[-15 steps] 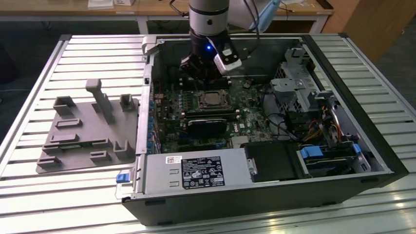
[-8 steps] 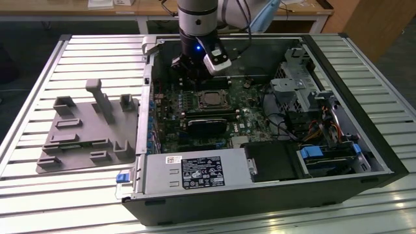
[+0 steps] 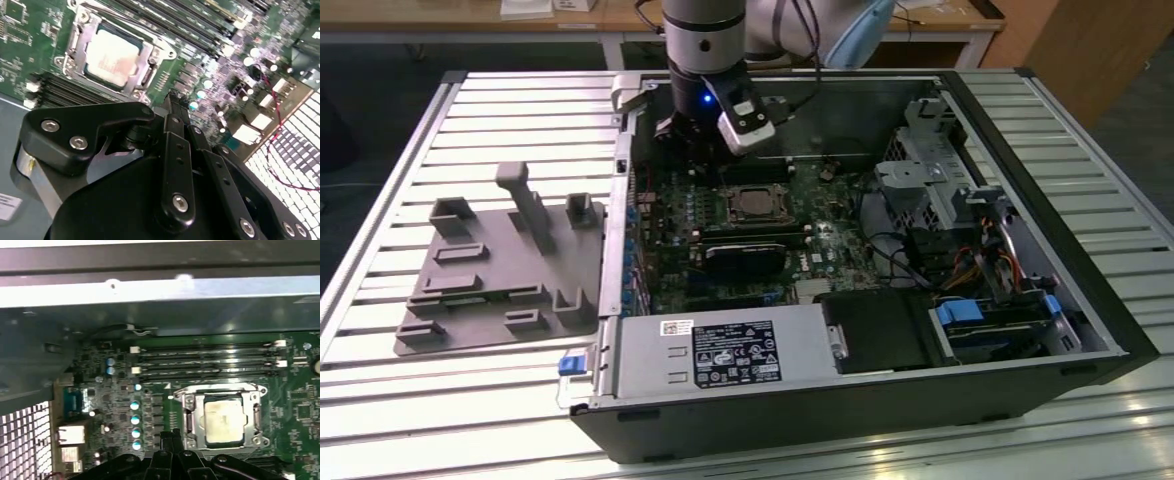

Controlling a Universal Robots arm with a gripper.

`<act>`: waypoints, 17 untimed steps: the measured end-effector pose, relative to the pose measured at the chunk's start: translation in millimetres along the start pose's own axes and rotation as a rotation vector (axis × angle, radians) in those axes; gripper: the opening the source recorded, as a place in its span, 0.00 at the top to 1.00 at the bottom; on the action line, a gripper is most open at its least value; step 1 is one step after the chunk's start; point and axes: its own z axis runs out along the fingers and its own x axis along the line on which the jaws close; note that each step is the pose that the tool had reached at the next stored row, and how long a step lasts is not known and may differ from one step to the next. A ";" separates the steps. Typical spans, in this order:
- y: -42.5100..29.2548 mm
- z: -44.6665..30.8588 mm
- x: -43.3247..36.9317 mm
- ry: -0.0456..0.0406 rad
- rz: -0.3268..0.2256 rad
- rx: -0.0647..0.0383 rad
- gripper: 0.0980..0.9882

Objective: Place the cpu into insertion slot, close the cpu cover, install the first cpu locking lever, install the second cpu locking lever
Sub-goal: 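Install the first cpu locking lever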

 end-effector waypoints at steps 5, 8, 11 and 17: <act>-0.5 -0.2 6.9 -0.0002 0.001 -0.028 0.99; -0.6 -0.3 9.2 -0.0007 0.002 -0.067 0.99; -0.8 -0.3 10.5 -0.0005 0.003 -0.116 0.99; -1.5 -0.4 11.9 0.0002 0.006 -0.209 0.99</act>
